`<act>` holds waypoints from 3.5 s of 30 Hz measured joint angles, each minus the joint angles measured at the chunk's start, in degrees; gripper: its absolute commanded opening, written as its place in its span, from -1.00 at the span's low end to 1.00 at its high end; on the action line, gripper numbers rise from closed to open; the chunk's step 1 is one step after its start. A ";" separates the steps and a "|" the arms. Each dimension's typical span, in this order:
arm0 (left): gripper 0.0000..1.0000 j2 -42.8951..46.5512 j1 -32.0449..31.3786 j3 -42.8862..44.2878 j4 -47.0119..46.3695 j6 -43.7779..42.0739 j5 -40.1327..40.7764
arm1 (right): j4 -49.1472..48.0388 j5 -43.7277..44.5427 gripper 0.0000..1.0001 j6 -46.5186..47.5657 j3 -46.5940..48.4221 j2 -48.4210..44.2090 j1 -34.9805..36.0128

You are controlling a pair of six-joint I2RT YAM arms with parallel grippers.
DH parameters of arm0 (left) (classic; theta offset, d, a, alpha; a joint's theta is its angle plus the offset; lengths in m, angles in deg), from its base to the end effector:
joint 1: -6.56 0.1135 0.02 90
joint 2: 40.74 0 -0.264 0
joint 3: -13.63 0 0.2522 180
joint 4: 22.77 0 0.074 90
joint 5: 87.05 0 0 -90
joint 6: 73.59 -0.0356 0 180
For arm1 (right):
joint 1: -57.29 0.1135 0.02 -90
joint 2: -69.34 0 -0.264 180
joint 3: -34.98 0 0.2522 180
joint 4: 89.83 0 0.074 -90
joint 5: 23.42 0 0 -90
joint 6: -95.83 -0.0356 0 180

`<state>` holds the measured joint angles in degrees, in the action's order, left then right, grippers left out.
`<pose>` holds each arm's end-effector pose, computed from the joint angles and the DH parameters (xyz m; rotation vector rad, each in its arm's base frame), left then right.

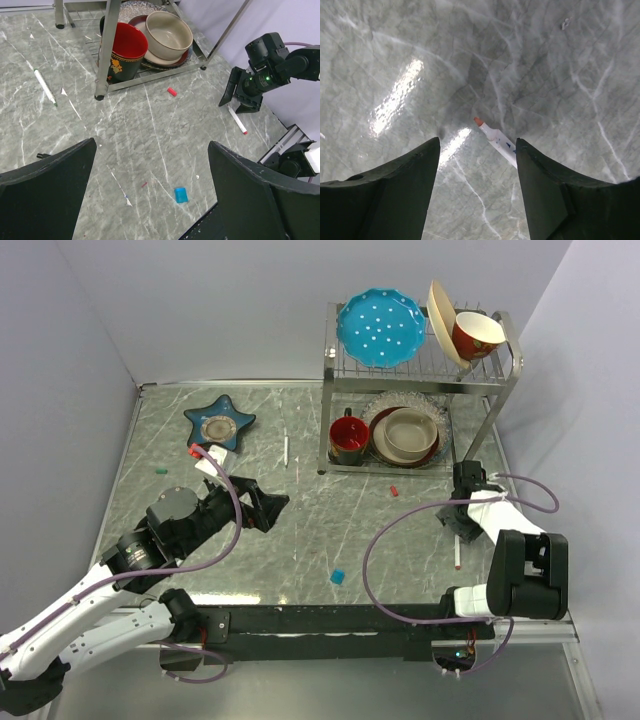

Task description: Insert the pens into the pen caps

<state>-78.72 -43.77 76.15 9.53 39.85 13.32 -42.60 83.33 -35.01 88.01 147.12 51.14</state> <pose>0.1003 -0.1109 0.3660 0.2744 1.7490 -0.7967 0.2242 -0.0345 0.1631 1.1531 2.4919 -0.2560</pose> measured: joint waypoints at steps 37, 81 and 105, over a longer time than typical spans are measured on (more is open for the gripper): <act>0.99 0.48 0.00 0.00 0.00 -0.24 0.35 | -4.87 -1.31 -0.51 -2.38 -2.23 0.46 7.26; 0.99 -1.84 0.00 0.00 0.00 -1.55 3.65 | -4.39 1.46 -0.40 -10.69 4.31 7.78 28.79; 0.96 -10.97 0.00 2.80 2.91 3.78 2.78 | -9.42 -5.84 -0.71 -10.45 1.25 5.35 31.28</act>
<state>-89.69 -43.77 78.95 12.44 43.63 16.10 -52.02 77.49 -45.46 89.25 152.47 82.41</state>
